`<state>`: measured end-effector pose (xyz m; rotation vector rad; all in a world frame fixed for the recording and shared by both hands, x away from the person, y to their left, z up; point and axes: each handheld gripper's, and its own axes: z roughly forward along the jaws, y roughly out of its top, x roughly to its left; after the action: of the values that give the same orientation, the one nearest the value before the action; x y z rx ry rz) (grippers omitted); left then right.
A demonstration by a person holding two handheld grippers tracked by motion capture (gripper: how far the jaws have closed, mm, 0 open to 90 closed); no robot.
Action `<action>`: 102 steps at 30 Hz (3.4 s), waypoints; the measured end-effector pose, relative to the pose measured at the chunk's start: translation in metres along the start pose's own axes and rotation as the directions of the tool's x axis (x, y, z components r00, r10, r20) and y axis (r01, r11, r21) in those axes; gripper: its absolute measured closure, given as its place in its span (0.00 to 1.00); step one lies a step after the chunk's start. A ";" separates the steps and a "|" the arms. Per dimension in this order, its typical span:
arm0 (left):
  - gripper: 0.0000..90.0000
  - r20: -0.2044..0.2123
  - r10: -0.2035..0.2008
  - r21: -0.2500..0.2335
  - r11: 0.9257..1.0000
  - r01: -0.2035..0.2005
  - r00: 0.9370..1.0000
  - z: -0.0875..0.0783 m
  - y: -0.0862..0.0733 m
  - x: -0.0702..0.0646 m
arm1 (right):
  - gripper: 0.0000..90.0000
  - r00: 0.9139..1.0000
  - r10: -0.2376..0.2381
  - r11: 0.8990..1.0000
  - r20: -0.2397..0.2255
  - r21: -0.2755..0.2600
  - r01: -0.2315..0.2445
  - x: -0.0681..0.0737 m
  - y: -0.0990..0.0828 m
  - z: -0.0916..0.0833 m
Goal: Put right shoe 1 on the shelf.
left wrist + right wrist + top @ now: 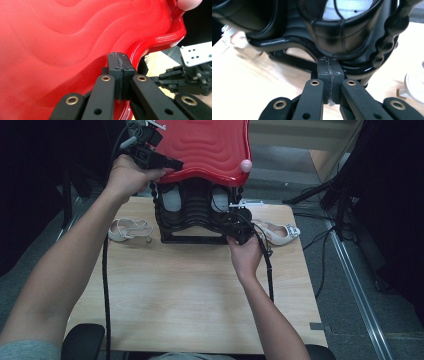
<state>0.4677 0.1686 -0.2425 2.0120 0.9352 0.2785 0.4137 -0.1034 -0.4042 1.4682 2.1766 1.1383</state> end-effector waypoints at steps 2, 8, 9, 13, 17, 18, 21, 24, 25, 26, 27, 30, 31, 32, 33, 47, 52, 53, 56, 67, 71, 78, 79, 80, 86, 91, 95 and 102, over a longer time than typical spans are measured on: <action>1.00 -0.007 -0.008 -0.002 1.000 0.008 1.000 0.000 0.000 -0.001 | 1.00 1.000 0.001 1.000 -0.020 -0.010 -0.001 0.002 -0.003 -0.003; 0.89 0.007 -0.040 -0.026 0.999 0.040 0.999 -0.006 0.001 -0.002 | 1.00 0.995 -0.024 1.000 -0.095 -0.008 0.023 0.012 -0.011 -0.016; 0.86 0.007 -0.040 -0.026 0.999 0.040 0.999 -0.006 0.001 -0.002 | 1.00 0.995 -0.024 1.000 -0.095 -0.008 0.023 0.012 -0.011 -0.016; 0.82 0.017 -0.034 0.002 0.999 0.034 0.999 -0.013 0.001 -0.006 | 1.00 0.991 -0.036 0.999 -0.132 -0.004 0.036 0.014 -0.018 -0.023; 0.73 0.042 -0.048 -0.011 0.999 0.048 0.998 -0.021 -0.005 -0.011 | 0.98 0.986 -0.029 0.999 -0.163 0.022 0.033 0.013 -0.027 -0.026; 0.73 0.048 -0.048 -0.008 0.999 0.049 0.998 -0.022 -0.006 -0.011 | 0.98 0.986 -0.029 0.999 -0.163 0.022 0.033 0.013 -0.027 -0.026; 0.66 0.045 -0.053 -0.018 0.998 0.053 0.998 -0.030 -0.014 -0.013 | 0.96 0.983 -0.019 1.000 -0.185 0.021 0.023 0.010 -0.032 -0.028; 0.63 0.071 -0.061 -0.016 0.998 0.062 0.996 -0.038 -0.020 -0.015 | 0.95 0.981 -0.023 0.999 -0.193 0.021 0.027 0.009 -0.037 -0.030; 0.63 0.066 -0.055 -0.015 0.998 0.056 0.996 -0.042 -0.023 -0.016 | 0.94 0.980 -0.027 0.999 -0.196 0.021 0.032 0.008 -0.040 -0.030; 0.62 0.068 -0.052 -0.013 0.999 0.053 0.996 -0.044 -0.026 -0.018 | 0.94 0.980 -0.026 0.999 -0.197 0.021 0.031 0.008 -0.043 -0.030; 0.62 0.073 -0.052 -0.008 0.999 0.052 0.996 -0.046 -0.028 -0.018 | 0.94 0.980 -0.024 0.999 -0.198 0.026 0.030 0.007 -0.045 -0.029; 0.59 0.078 -0.054 -0.004 0.999 0.054 0.995 -0.050 -0.039 -0.022 | 0.93 0.979 -0.016 0.999 -0.203 0.036 0.023 0.002 -0.053 -0.027; 0.59 0.080 -0.054 -0.004 0.999 0.054 0.995 -0.051 -0.042 -0.023 | 0.93 0.979 -0.016 0.999 -0.203 0.036 0.023 0.002 -0.053 -0.027; 0.59 0.081 -0.053 -0.004 0.999 0.053 0.995 -0.051 -0.045 -0.024 | 0.93 0.979 -0.013 0.999 -0.205 0.035 0.021 0.001 -0.055 -0.026; 0.58 0.085 -0.054 0.000 0.999 0.055 0.995 -0.052 -0.049 -0.024 | 0.93 0.978 -0.010 0.999 -0.210 0.037 0.018 0.000 -0.057 -0.026; 0.57 0.086 -0.101 0.019 0.995 0.100 0.991 -0.046 -0.092 -0.019 | 0.92 0.981 -0.027 0.998 -0.193 0.058 0.039 -0.009 -0.089 -0.021; 0.57 0.082 -0.133 0.034 0.991 0.130 0.988 -0.039 -0.109 -0.013 | 0.85 0.971 -0.014 0.997 -0.240 0.066 0.031 -0.017 -0.096 -0.022; 0.56 0.078 -0.137 0.039 0.990 0.134 0.987 -0.037 -0.112 -0.012 | 0.83 0.970 -0.016 0.997 -0.241 0.067 0.033 -0.019 -0.097 -0.023; 0.56 0.071 -0.159 0.053 0.986 0.155 0.985 -0.032 -0.121 -0.007 | 0.77 0.971 -0.013 0.998 -0.237 0.064 0.029 -0.023 -0.099 -0.024; 0.57 0.030 -0.207 0.084 0.975 0.203 0.978 -0.018 -0.150 0.006 | 0.70 0.951 0.034 0.996 -0.306 0.089 -0.007 -0.040 -0.109 -0.021; 0.57 0.020 -0.232 0.097 0.969 0.229 0.972 -0.012 -0.161 0.011 | 0.71 0.958 0.011 0.997 -0.286 0.074 0.010 -0.041 -0.109 -0.022; 0.58 -0.008 -0.251 0.094 0.964 0.251 0.968 -0.006 -0.174 0.020 | 0.75 0.960 0.003 0.998 -0.280 0.064 0.015 -0.046 -0.109 -0.023; 0.58 -0.010 -0.257 0.098 0.961 0.257 0.966 -0.004 -0.176 0.022 | 0.75 0.960 0.001 0.998 -0.281 0.062 0.017 -0.046 -0.109 -0.024; 0.59 -0.018 -0.257 0.102 0.961 0.258 0.966 -0.003 -0.178 0.024 | 0.76 0.961 -0.003 0.998 -0.276 0.053 0.018 -0.047 -0.109 -0.025; 0.61 -0.034 -0.297 0.102 0.949 0.299 0.954 0.000 -0.187 0.038 | 0.80 0.961 -0.004 0.998 -0.276 0.058 0.021 -0.050 -0.110 -0.025; 0.61 -0.038 -0.325 0.087 0.941 0.327 0.945 0.001 -0.191 0.047 | 0.85 0.966 -0.022 0.998 -0.258 0.053 0.037 -0.051 -0.111 -0.026; 0.61 -0.058 -0.345 0.084 0.933 0.349 0.937 0.003 -0.196 0.056 | 0.84 0.964 -0.040 0.998 -0.261 0.029 0.049 -0.054 -0.110 -0.029; 0.67 -0.095 -0.364 0.079 0.925 0.372 0.926 0.005 -0.199 0.073 | 0.88 0.963 -0.078 0.993 -0.259 0.063 0.097 -0.066 -0.118 -0.032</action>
<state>0.4191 0.2834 -0.4143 1.8732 1.3762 0.1048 0.3466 -0.1964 -0.4827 1.2995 2.4553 1.2907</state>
